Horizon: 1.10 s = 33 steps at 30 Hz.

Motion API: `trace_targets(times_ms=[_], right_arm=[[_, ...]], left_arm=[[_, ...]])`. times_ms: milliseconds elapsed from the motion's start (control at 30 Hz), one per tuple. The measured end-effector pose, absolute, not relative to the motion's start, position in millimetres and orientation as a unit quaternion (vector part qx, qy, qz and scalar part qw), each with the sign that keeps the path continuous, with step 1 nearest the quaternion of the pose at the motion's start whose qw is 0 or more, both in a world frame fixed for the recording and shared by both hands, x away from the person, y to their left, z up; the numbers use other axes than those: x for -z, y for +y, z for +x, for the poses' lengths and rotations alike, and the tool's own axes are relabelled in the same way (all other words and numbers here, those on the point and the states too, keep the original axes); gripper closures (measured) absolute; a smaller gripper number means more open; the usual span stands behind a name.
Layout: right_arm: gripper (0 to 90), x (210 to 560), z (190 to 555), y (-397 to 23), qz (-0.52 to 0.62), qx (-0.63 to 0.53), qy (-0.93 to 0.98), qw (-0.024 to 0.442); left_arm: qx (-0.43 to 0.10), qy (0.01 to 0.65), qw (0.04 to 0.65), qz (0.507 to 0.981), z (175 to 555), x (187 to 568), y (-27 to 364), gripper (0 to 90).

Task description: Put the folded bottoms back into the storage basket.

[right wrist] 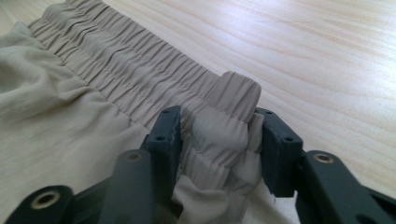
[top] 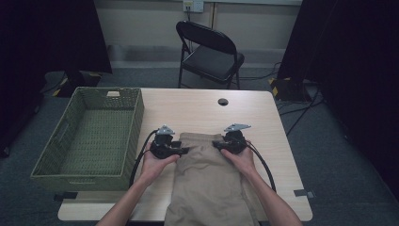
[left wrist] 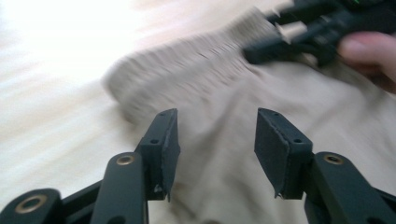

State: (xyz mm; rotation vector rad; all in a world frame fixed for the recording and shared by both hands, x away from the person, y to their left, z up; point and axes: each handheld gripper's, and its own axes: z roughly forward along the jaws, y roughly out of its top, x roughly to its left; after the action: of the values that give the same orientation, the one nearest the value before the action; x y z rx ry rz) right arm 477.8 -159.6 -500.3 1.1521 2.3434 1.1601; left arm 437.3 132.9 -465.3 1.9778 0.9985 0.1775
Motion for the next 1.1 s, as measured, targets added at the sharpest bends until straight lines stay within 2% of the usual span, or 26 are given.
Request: trace_targets(times_ms=[200,300,433,567,633,833,900,1100], right_arm=[[59.4,496,472,-156,0.382,-0.392,0.825,0.143],[60.0,495,464,-155,0.37,-0.389,0.832,0.136],[60.0,495,460,-156,0.368,-0.391,0.833,0.133],[59.5,494,459,-155,0.364,-0.388,0.836,0.136],[58.5,494,459,-156,0.365,-0.389,0.835,0.134],[52.9,495,459,-159,0.377,-0.394,0.829,0.129],[46.4,492,455,-162,0.38,-0.387,0.83,0.129],[46.7,493,452,-165,0.391,-0.386,0.828,0.116]], left_arm=[[-0.064,0.442,0.435,0.782,452,482,142,43.4],[-0.048,0.445,0.434,0.782,456,487,144,37.0],[-0.033,0.445,0.427,0.786,458,495,140,34.5],[-0.04,0.441,0.423,0.791,459,497,136,35.9],[-0.039,0.436,0.424,0.793,458,498,135,40.4],[-0.063,0.411,0.399,0.817,453,495,132,45.6],[-0.075,0.401,0.382,0.829,448,493,127,46.1],[-0.049,0.405,0.393,0.824,448,492,130,44.9]])
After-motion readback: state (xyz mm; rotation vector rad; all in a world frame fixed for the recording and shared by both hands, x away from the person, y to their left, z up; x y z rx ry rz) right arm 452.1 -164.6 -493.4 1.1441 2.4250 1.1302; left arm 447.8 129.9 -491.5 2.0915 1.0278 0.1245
